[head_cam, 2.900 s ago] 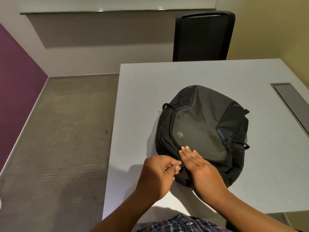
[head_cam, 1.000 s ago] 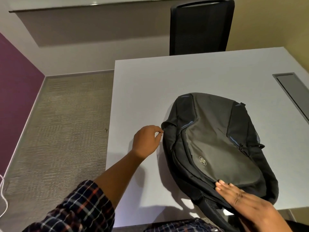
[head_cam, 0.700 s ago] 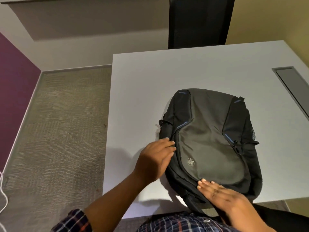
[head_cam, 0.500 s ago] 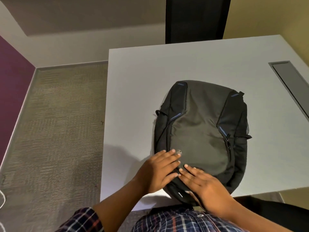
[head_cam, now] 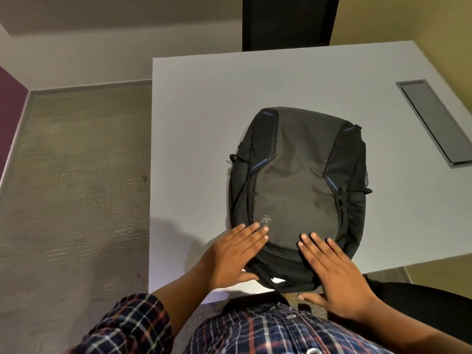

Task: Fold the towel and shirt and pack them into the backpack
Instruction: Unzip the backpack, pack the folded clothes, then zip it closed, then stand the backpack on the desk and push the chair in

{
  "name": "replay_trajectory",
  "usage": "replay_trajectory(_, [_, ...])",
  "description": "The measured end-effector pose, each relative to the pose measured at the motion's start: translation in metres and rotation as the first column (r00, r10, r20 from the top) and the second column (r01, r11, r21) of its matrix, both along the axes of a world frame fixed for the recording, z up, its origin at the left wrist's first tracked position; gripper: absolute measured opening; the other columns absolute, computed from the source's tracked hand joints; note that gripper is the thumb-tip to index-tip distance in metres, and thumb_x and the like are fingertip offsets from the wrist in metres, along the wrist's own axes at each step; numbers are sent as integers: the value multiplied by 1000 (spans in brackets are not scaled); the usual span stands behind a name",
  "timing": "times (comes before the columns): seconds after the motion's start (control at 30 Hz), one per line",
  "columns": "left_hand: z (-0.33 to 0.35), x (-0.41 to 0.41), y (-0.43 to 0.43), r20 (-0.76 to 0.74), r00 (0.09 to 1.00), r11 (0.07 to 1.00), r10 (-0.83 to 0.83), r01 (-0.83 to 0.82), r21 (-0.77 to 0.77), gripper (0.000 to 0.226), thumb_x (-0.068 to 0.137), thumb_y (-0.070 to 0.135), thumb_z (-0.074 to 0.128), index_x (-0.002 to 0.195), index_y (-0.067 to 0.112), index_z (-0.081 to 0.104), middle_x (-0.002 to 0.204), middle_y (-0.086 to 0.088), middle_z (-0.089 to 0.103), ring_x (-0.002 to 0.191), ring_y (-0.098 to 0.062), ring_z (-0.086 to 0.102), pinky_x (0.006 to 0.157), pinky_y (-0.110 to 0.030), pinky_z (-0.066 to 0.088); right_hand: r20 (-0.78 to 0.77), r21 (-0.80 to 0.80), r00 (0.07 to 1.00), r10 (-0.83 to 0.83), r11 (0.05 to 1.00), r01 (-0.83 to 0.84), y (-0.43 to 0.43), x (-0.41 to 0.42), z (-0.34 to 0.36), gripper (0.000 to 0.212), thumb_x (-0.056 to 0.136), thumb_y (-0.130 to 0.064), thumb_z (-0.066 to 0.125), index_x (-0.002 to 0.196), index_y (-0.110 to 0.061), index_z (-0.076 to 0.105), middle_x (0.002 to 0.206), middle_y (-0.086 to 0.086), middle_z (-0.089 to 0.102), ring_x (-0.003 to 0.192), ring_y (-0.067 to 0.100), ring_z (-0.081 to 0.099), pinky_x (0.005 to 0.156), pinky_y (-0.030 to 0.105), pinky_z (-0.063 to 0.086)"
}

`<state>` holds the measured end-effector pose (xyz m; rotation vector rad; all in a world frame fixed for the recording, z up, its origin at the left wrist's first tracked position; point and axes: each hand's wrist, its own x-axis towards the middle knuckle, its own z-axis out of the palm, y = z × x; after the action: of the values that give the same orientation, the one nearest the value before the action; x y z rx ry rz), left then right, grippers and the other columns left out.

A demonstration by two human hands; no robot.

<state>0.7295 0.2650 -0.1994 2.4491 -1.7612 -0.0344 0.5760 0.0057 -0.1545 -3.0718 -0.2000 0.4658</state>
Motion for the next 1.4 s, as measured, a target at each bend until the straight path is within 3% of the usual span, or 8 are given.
replay_trajectory(0.23, [-14, -2, -4, -15, 998, 994, 55, -53, 98, 91, 80, 64, 60, 149, 13, 30, 159, -6, 27, 148, -22, 19, 118, -40, 12, -17, -95, 998, 57, 994, -59, 2, 6, -21, 99, 85, -73, 46, 155, -8, 20, 163, 10, 18, 152, 26, 8, 119, 44, 12])
replay_trajectory(0.47, [-21, 0, -4, -27, 998, 993, 58, -55, 100, 97, 78, 63, 64, 151, 11, 24, 160, -6, 22, 148, -23, 19, 119, -40, 12, -33, -118, 999, 17, 993, -21, 5, 3, -26, 101, 79, -33, 67, 157, -10, 7, 165, 9, 2, 152, 25, -1, 120, 42, 6])
replay_trajectory(0.63, [-23, -2, -7, -1, 997, 989, 73, -72, 130, 99, 76, 56, 69, 151, 12, 22, 161, -6, 19, 148, -23, 17, 121, -41, 15, 67, -115, 997, 42, 993, -34, 4, 0, -27, 85, 81, -11, 48, 157, -9, 9, 165, 9, 5, 152, 25, 0, 120, 42, 6])
replay_trajectory(0.87, [-13, -15, -5, -77, 990, 972, 118, -131, -196, 64, 81, 13, 70, 141, 9, 49, 152, -4, 40, 143, -20, 32, 113, -41, 34, 209, -85, 975, 76, 995, -60, 0, -2, -34, 71, 85, 1, 35, 154, -7, 24, 161, 12, 21, 150, 27, 17, 118, 40, 11])
replay_trajectory(1.07, [8, -18, -14, -76, 990, 937, 115, -134, -324, 48, 82, -9, 55, 127, 5, 63, 140, -7, 55, 136, -22, 44, 109, -44, 40, 166, 47, 986, 2, 999, -10, -6, 2, -18, 99, 63, 14, 66, 152, -10, 31, 157, 9, 32, 146, 23, 27, 120, 34, 7])
replay_trajectory(1.13, [25, -16, -18, -112, 986, 934, 121, -151, -323, 50, 81, -10, 53, 127, 6, 63, 140, -6, 55, 138, -21, 42, 115, -41, 32, 190, 129, 982, -7, 991, -18, -12, 3, -6, 96, 66, 16, 65, 152, -11, 32, 157, 8, 33, 146, 21, 26, 121, 32, 5])
replay_trajectory(1.23, [65, -10, -30, -154, 967, 934, 202, -237, -266, 62, 71, -7, 69, 129, 15, 61, 139, 2, 56, 136, -15, 42, 119, -28, 18, 264, 226, 964, -13, 973, -49, -24, 7, 18, 91, 73, 17, 61, 152, -14, 29, 157, 5, 31, 148, 18, 23, 122, 29, 6])
replay_trajectory(1.4, [140, 12, -58, -162, 963, 871, 213, -263, -416, 68, 64, -19, 65, 125, 12, 63, 137, 3, 57, 137, -11, 41, 119, -27, 23, 468, 346, 881, -71, 932, -109, -50, 25, 77, 96, 69, 21, 65, 151, -16, 31, 156, 1, 33, 148, 13, 23, 121, 28, 14])
